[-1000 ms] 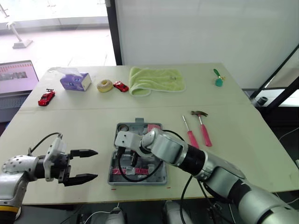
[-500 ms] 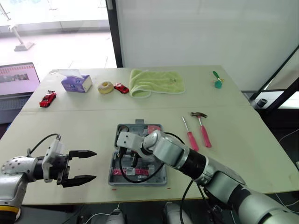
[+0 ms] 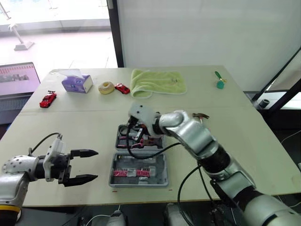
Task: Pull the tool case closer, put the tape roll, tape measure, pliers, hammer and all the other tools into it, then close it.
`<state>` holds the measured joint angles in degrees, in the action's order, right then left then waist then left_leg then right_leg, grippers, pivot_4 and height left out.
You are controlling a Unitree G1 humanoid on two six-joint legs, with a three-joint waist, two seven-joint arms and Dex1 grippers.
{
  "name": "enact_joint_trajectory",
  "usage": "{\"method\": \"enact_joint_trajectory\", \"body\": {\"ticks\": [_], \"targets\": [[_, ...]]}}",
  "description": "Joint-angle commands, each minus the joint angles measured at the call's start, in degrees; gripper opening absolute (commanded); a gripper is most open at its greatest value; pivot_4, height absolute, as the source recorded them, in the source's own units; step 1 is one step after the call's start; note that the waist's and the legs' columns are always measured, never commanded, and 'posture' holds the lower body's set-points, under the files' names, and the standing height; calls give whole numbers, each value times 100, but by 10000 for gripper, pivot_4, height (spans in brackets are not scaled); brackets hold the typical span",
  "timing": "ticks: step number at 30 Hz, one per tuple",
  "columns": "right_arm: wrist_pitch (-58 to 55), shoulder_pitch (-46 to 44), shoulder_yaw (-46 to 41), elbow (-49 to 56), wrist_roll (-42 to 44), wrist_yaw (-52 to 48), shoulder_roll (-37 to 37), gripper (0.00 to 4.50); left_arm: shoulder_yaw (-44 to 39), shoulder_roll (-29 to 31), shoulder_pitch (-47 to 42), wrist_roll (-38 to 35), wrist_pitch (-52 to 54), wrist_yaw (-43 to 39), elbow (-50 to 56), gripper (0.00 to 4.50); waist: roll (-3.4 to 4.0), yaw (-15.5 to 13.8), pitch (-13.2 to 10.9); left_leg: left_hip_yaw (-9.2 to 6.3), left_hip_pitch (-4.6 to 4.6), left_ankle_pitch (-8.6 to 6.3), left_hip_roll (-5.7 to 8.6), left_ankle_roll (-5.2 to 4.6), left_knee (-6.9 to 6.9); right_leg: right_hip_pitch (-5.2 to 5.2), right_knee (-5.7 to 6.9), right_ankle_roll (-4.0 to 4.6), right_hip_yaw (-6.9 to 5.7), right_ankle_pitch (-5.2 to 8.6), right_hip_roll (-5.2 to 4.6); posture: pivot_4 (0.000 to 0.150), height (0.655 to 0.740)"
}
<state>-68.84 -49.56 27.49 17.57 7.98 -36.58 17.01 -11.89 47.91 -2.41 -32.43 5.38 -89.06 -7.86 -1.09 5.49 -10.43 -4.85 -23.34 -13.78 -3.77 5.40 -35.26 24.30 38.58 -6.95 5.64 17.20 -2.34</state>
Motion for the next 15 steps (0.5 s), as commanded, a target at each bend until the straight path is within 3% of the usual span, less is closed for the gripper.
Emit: {"method": "enact_joint_trajectory", "body": {"ticks": [1,6,15], "targets": [[-42,212,200,474,192,-110,146,339,-9,1,-35,22,-83,-97,-56,45000,1,11,-1,0,0,0,0,0,0,0,0,0,0,0,0,1500,7400],[409,553,801,-35,-64,179,51,339,1,-30,-61,72,-139,-171,-168,45000,0,18,0,0,1,0,0,0,0,1,1,0,1,0,1,1500,7400],[738,792,1140,-528,-312,276,110,339,-39,-10,42,43,-32,-72,110,45000,-1,-5,0,1,-1,0,0,0,-2,0,0,0,0,0,-1,1500,7400]]}}
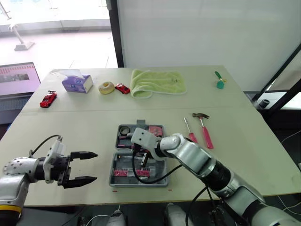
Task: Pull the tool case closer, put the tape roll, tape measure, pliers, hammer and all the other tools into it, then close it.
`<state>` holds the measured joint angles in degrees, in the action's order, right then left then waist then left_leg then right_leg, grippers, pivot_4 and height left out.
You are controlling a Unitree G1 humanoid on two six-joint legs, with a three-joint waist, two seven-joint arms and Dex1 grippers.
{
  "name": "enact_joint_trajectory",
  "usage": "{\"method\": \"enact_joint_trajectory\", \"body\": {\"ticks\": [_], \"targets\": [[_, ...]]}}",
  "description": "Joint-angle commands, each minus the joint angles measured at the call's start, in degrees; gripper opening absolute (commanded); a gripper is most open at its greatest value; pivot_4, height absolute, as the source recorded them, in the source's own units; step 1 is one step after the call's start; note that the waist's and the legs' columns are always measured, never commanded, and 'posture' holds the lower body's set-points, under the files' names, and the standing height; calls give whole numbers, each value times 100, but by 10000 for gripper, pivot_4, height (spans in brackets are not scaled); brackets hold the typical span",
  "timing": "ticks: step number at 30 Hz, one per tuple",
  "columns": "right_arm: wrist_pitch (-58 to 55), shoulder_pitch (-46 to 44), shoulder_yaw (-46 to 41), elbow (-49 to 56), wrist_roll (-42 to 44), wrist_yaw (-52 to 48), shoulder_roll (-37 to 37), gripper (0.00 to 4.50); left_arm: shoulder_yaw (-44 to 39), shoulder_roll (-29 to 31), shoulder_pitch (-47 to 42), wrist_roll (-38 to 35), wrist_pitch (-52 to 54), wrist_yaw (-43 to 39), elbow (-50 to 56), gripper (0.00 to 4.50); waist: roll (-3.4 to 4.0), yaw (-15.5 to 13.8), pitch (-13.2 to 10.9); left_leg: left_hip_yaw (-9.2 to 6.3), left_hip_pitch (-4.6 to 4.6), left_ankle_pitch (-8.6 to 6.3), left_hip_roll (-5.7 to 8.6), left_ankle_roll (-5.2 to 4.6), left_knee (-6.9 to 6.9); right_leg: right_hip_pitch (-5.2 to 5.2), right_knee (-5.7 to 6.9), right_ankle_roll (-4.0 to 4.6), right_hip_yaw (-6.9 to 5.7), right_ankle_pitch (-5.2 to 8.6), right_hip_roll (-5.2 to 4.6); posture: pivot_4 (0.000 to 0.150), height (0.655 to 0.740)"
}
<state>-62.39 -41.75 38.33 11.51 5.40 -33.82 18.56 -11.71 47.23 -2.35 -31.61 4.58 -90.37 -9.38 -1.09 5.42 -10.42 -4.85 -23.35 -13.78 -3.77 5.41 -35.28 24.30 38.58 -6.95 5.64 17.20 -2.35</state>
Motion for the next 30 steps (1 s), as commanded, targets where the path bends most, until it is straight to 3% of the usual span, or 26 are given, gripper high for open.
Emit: {"method": "enact_joint_trajectory", "body": {"ticks": [1,30], "targets": [[102,20,67,71,-56,-14,-65,339,-56,59,44,-42,79,87,309,45000,0,2,0,0,0,0,0,0,0,0,0,0,0,0,0,1500,7400],[33,62,380,-199,-164,-15,-314,339,-27,52,-44,-8,265,216,425,45000,0,8,0,-1,1,0,0,0,1,0,0,0,0,0,2,1500,7400]]}}
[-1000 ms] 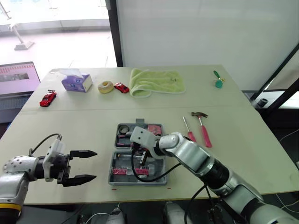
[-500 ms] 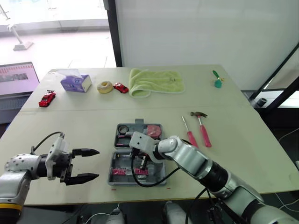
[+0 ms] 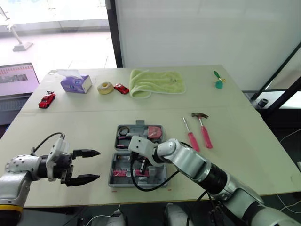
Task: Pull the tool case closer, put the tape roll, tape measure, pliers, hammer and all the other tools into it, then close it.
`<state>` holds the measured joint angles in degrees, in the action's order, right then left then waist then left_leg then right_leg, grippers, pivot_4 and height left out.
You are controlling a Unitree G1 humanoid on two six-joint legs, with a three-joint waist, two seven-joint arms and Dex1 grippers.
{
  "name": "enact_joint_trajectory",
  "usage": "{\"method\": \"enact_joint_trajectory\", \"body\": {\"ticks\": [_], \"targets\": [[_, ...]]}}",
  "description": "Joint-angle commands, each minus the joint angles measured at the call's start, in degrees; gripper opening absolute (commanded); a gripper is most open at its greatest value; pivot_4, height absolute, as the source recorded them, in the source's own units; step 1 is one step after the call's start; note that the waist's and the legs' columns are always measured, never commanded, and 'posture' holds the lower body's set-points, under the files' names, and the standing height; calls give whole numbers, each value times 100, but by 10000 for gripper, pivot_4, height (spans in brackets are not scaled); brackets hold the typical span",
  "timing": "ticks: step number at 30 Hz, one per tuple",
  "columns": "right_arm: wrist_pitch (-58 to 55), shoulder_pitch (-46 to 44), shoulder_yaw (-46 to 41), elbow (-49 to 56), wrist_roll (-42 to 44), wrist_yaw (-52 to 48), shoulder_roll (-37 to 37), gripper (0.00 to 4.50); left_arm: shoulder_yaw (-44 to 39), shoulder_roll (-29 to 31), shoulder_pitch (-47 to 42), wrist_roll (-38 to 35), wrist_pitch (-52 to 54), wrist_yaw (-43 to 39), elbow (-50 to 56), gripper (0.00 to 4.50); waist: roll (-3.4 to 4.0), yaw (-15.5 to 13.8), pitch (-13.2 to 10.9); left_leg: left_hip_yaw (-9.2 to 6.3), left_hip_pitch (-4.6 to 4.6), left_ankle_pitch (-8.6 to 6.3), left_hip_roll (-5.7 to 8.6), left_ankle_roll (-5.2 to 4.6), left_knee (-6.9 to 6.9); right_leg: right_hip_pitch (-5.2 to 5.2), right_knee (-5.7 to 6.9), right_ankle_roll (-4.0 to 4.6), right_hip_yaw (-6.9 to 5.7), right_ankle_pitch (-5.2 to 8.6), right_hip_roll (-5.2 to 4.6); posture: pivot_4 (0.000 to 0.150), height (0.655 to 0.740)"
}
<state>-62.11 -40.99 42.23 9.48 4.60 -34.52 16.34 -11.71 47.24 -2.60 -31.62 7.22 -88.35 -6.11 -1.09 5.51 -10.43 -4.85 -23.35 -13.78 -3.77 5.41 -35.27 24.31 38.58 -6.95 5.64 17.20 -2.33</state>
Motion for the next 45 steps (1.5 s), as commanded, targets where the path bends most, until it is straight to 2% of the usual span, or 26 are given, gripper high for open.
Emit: {"method": "enact_joint_trajectory", "body": {"ticks": [1,9,15,20,36,45], "targets": [[5,-16,-10,-23,-92,64,-98,339,-25,50,-21,-5,-2,16,101,45000,0,-1,0,0,0,0,0,0,0,0,0,0,0,0,0,1500,7400],[5,-68,-112,-398,-102,31,-207,339,-11,47,-6,-26,39,32,176,45000,-1,-3,0,0,0,0,0,0,0,-1,0,0,0,0,0,1500,7400],[129,-107,-279,96,147,-281,-203,339,-28,71,2,-51,126,85,284,45000,0,-7,0,0,0,0,0,0,-1,-2,0,0,0,0,-1,1500,7400],[154,-249,-531,74,138,-193,-342,339,-34,79,12,-76,240,157,425,45000,0,3,0,-1,1,0,0,0,0,-2,0,0,0,0,0,1500,7400],[-29,33,-176,-659,-136,-62,-200,339,-53,67,25,-74,274,211,460,45000,0,0,0,0,1,0,0,0,0,-2,0,0,0,0,0,1500,7400],[-249,101,-344,-785,19,-101,-410,339,-33,70,-14,-113,504,339,720,45000,-1,-18,2,0,5,0,1,0,-2,-11,0,0,0,0,-2,1500,7400]]}}
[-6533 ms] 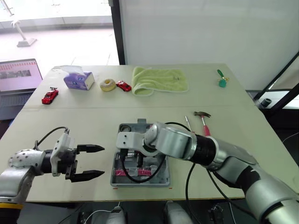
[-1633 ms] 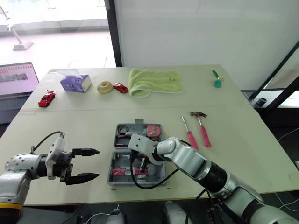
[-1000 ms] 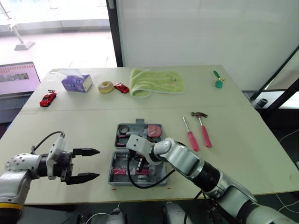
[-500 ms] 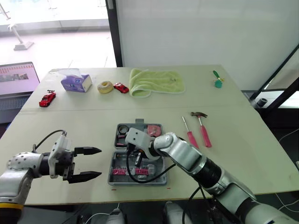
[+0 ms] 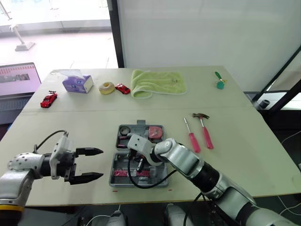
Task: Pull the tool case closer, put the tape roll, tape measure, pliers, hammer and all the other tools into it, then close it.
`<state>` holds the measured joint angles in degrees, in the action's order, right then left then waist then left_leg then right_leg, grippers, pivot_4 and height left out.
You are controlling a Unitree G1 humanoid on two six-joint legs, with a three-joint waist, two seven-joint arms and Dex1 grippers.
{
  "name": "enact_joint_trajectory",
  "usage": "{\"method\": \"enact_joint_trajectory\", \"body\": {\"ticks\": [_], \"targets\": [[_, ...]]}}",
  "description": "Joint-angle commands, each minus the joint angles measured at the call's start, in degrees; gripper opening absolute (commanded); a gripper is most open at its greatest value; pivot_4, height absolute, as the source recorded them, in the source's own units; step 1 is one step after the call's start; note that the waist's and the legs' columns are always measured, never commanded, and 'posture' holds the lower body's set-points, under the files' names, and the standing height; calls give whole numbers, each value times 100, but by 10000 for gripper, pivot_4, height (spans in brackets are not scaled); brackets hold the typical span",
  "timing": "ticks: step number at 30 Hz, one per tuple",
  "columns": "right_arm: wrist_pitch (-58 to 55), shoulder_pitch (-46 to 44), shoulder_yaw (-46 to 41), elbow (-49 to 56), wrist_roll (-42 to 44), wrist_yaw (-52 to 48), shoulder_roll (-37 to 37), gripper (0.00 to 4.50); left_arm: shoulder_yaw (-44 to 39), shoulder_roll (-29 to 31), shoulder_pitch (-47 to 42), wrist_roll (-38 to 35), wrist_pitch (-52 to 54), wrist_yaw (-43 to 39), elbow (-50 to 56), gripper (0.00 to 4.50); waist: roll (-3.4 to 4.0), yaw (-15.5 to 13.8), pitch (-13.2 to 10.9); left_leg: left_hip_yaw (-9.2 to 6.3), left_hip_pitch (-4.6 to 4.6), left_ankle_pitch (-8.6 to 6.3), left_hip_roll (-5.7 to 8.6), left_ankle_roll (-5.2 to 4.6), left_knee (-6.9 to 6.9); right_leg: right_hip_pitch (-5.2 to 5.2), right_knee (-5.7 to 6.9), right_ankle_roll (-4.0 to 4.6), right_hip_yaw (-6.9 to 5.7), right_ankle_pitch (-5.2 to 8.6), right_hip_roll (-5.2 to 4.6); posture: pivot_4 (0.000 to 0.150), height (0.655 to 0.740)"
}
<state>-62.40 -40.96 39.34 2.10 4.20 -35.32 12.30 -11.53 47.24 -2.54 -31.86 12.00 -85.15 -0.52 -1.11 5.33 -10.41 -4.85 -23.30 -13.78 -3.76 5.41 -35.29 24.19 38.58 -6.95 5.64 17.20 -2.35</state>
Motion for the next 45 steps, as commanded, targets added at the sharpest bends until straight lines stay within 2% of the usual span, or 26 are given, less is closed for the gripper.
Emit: {"method": "enact_joint_trajectory", "body": {"ticks": [1,9,16,20,24,27,31,34,38,45], "targets": [[-224,93,-119,18,104,-35,-32,339,-55,69,-21,-88,37,24,166,45000,0,0,0,0,0,0,0,0,0,0,0,0,0,0,0,1500,7400],[-414,-288,-847,1355,584,-334,338,339,-111,54,-24,-28,-131,-42,-101,45000,2,17,-2,-1,-1,0,0,0,1,3,0,0,0,0,1,1500,7400],[-538,-267,-1636,2192,1032,-398,699,339,-149,46,-74,15,-351,-65,-442,45000,2,8,-2,-1,-2,0,-1,0,2,4,-1,0,0,0,1,1500,7400],[-345,1125,-2963,3460,1265,-458,1726,339,-412,182,-75,178,-803,-106,-1184,45000,-3,-154,1,-3,-6,0,-1,0,3,1,-16,0,-5,1,-1,1500,7400],[517,3092,-4558,3800,1168,-567,2576,339,-634,312,-105,394,-1334,-49,-2014,45000,-3,-214,-1,4,-7,0,5,0,2,-7,-33,-2,-5,0,-9,1500,7400],[1491,4661,-5770,3513,1006,-871,2932,8742,-768,377,-75,545,-1708,9,-2633,45000,-4,-277,0,6,2,-1,4,-1,2,-17,-35,-1,-5,1,-5,1500,7400],[2505,5864,-6916,2993,1101,-1132,2851,28423,-871,461,-55,688,-2042,107,-3143,45000,-5,-268,-1,11,26,-1,2,-1,2,-42,-37,-1,1,1,-3,1500,7400],[3104,6347,-7686,2465,1264,-1234,2672,44228,-1008,549,117,778,-2296,181,-3441,45000,-9,-269,-3,16,90,-3,2,-2,15,-108,-56,17,3,15,-4,1500,7400],[3558,6793,-7877,2284,1280,-1271,2528,44772,-1258,568,156,703,-2329,464,-3687,45000,-9,-276,-3,19,91,-4,1,-3,19,-109,-58,14,7,18,-6,1500,7400],[3790,6817,-7502,2253,1264,-1088,2462,44772,-1136,325,325,661,-2193,566,-3107,45000,-6,-282,-1,25,92,-4,2,-3,16,-110,-57,15,13,18,-7,1500,7400]]}}
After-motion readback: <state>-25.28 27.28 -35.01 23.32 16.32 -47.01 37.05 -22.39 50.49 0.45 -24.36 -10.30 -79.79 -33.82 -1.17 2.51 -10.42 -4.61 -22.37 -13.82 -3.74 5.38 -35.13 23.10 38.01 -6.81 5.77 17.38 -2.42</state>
